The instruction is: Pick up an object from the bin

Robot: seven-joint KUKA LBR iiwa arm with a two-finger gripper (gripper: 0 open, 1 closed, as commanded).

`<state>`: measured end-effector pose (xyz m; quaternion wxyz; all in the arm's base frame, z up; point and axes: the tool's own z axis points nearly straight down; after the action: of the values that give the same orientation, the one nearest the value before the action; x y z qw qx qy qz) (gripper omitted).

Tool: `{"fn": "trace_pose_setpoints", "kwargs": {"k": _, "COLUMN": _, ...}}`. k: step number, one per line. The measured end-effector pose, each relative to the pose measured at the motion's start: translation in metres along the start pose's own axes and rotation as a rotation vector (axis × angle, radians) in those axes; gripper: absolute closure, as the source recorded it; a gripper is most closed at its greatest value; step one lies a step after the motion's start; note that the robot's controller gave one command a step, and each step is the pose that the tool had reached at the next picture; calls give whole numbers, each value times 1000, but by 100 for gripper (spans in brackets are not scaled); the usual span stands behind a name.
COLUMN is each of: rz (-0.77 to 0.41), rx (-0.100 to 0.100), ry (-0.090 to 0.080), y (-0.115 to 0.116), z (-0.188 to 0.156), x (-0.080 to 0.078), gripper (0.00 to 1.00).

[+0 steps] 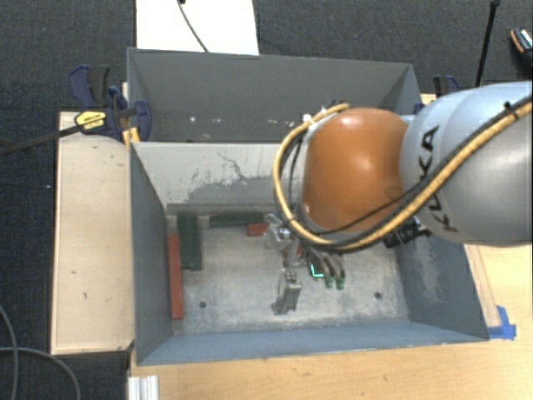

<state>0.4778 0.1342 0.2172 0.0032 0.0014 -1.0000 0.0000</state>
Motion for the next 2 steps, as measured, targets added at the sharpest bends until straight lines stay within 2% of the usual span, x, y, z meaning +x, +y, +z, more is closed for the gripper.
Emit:
{"fn": "trace_pose_setpoints", "kwargs": {"k": 1, "rz": 142, "rx": 2, "ry": -1, "y": -71, "z": 121, "x": -31, "gripper": 0}}
{"fn": "trace_pose_setpoints", "kwargs": {"k": 2, "rz": 148, "rx": 1, "ry": -14, "y": -123, "z": 147, "x": -116, "gripper": 0}}
